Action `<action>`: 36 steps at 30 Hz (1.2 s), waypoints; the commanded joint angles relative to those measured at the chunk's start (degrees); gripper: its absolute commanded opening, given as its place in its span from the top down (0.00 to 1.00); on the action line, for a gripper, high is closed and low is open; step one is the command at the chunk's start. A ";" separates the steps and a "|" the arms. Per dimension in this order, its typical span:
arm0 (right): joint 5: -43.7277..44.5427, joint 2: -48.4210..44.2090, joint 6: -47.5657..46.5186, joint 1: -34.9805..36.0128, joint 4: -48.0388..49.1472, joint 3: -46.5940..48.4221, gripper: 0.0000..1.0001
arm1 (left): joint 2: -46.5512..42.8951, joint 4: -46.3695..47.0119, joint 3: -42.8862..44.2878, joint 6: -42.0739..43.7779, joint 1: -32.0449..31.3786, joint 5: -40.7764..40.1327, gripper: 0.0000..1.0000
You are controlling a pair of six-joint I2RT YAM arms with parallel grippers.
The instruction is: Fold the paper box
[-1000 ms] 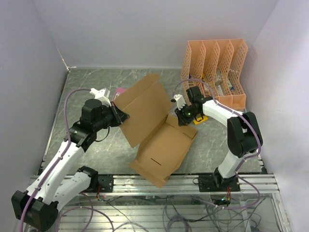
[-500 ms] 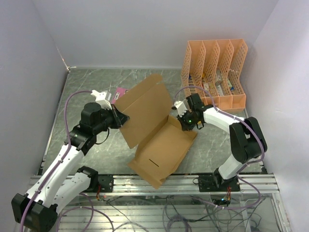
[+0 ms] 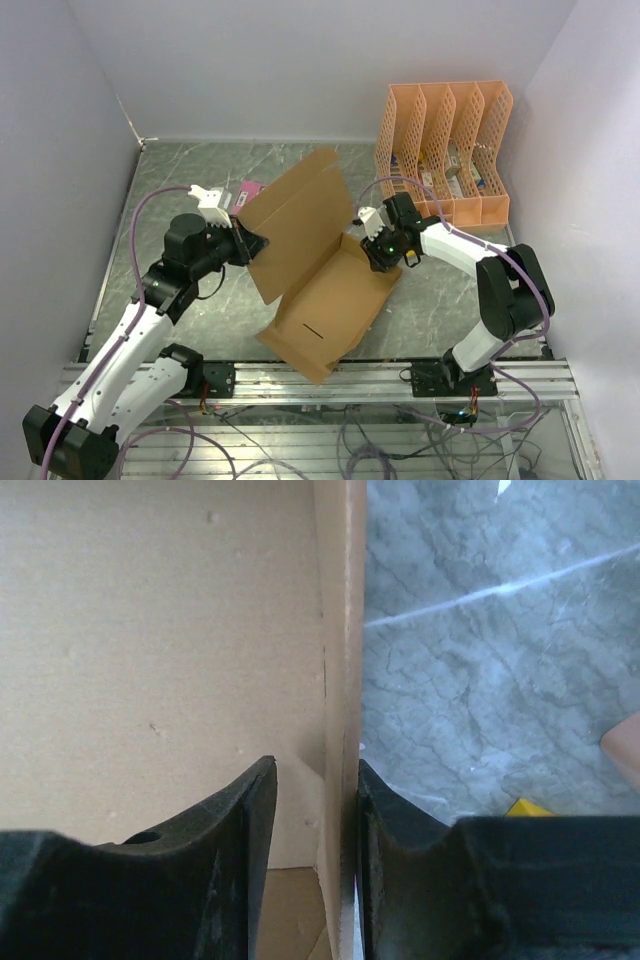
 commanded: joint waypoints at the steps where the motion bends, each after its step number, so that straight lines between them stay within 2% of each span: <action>1: -4.13 0.61 1.04 0.01 2.40 2.59 0.64 | -0.46 3.93 -0.36 1.01 -0.22 2.54 0.93; 7: -5.12 4.68 1.79 0.28 4.27 6.02 0.64 | 0.10 4.32 -0.02 1.81 -0.22 3.91 0.93; 10: -3.86 6.16 2.11 0.92 5.26 5.90 0.67 | -0.09 4.53 0.07 2.11 -0.22 4.05 0.93; 11: -3.25 6.36 2.10 1.08 5.58 5.61 0.71 | -0.17 4.45 0.07 2.23 -0.22 3.94 0.93; 13: -1.82 6.31 2.17 1.30 6.02 5.06 0.93 | -0.21 4.36 0.03 2.46 -0.22 3.84 0.93; 14: -0.66 6.06 2.28 1.32 6.23 4.74 1.00 | -0.23 4.31 -0.01 2.56 -0.22 3.73 0.93; 18: 4.24 3.25 2.84 1.32 9.93 1.31 1.00 | 0.26 4.89 -0.06 3.06 -0.22 3.09 0.93; 22: 2.79 0.80 3.86 1.19 9.70 1.38 1.00 | 1.96 6.04 0.95 3.61 -0.22 2.77 0.93; 23: 2.42 0.66 3.93 1.15 9.33 1.48 0.97 | 2.53 6.10 1.36 3.94 -0.22 2.67 0.92; 24: 2.18 0.60 3.87 1.16 9.16 1.47 0.89 | 3.10 6.27 1.91 4.48 -0.22 2.63 0.93; 26: 2.44 0.28 3.65 1.13 9.33 1.00 0.83 | 4.62 6.32 2.93 5.38 -0.22 2.49 0.93; 27: 2.70 0.29 3.61 1.07 9.58 0.65 0.84 | 5.25 6.41 3.31 5.83 -0.22 2.53 0.93; 28: 2.72 0.24 3.73 0.87 9.63 0.59 0.95 | 5.90 6.44 3.59 6.32 -0.22 2.46 0.92; 29: 2.65 0.18 3.99 0.57 9.74 0.59 1.00 | 6.47 6.42 3.86 6.65 -0.22 2.38 0.92; 33: 0.48 -1.28 6.28 -1.44 10.20 0.35 1.00 | 8.85 7.40 4.88 7.68 -0.18 1.71 0.90; 36: -2.89 -2.54 9.07 -3.93 10.38 -0.04 1.00 | 10.76 6.53 7.28 8.29 -0.22 0.43 0.77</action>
